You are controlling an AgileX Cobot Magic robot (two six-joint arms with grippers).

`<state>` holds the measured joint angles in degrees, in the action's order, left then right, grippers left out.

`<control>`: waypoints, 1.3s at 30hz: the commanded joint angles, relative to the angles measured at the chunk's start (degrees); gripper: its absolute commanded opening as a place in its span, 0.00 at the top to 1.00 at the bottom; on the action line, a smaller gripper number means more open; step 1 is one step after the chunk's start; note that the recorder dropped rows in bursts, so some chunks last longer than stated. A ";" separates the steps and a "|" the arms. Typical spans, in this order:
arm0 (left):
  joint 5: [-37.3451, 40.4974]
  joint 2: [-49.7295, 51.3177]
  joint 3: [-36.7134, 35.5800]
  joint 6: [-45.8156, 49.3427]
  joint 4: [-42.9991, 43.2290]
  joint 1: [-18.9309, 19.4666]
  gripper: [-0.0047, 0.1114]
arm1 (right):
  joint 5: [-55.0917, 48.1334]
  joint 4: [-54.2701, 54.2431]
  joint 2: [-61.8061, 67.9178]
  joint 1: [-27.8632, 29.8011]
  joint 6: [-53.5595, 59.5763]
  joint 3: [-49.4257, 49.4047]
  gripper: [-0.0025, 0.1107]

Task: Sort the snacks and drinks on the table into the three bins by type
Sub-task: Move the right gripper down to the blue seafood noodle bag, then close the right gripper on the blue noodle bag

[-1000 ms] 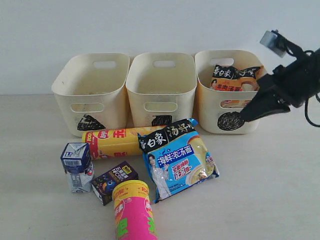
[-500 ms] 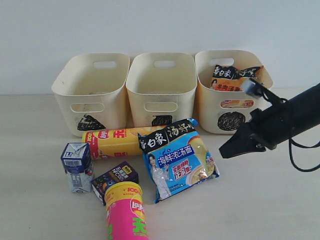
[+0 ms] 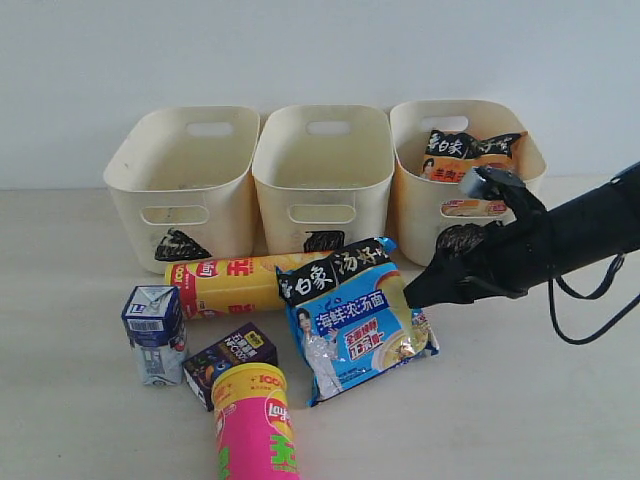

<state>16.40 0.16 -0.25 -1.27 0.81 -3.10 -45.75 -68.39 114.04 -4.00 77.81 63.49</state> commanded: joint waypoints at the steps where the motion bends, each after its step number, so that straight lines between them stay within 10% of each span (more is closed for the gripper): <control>1: -0.15 -0.16 0.25 -0.39 -0.30 0.16 0.92 | -1.20 -3.09 2.44 -0.04 2.08 2.25 0.22; 29: -0.15 -0.16 0.25 -0.39 -0.30 0.16 0.92 | -4.68 -10.64 12.53 -4.68 11.48 7.46 0.23; 33: -0.15 -0.16 0.25 -0.39 -0.30 0.16 0.92 | -4.57 -10.54 12.30 -4.56 11.36 7.46 0.51; 37: -0.15 -0.16 0.25 -0.39 -0.30 0.16 0.92 | -4.57 -10.54 12.30 -4.56 11.14 7.46 0.99; 39: -0.15 -0.16 0.25 -0.39 -0.30 0.16 0.92 | -4.45 -10.20 12.19 -4.56 10.85 7.58 0.96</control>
<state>16.40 0.16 -0.25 -1.27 0.81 -3.10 -52.07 -79.81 126.23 -8.63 88.32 70.88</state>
